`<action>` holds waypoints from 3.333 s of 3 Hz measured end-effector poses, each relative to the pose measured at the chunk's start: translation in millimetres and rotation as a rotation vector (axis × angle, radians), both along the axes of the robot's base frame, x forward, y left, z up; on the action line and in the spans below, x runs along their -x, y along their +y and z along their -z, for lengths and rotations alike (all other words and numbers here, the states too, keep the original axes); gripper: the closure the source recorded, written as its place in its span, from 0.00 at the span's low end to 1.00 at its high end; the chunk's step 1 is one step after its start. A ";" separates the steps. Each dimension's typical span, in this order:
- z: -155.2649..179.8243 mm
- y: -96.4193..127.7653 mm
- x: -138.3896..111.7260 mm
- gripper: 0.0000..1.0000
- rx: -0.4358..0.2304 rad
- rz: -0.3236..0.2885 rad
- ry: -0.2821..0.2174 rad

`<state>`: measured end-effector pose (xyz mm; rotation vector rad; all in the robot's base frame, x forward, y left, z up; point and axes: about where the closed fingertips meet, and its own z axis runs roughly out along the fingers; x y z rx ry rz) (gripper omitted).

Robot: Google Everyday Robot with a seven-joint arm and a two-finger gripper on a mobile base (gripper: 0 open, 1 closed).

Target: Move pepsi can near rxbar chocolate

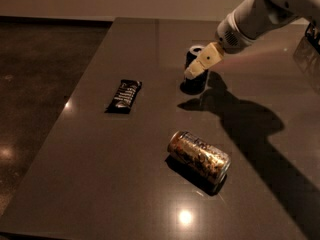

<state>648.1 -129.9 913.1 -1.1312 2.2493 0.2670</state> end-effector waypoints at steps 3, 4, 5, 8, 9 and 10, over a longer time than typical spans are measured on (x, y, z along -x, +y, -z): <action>-11.6 35.1 14.2 0.64 -0.033 -0.101 0.002; -24.2 59.2 21.6 0.87 -0.045 -0.173 -0.008; -28.9 88.3 25.1 1.00 -0.051 -0.251 -0.006; -14.7 141.3 40.2 0.81 -0.042 -0.394 -0.026; -8.1 145.3 40.9 0.58 -0.036 -0.404 -0.024; -4.0 144.4 40.1 0.35 -0.032 -0.402 -0.020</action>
Offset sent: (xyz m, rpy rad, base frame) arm -0.0123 0.0289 0.0103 0.0303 0.0020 0.0821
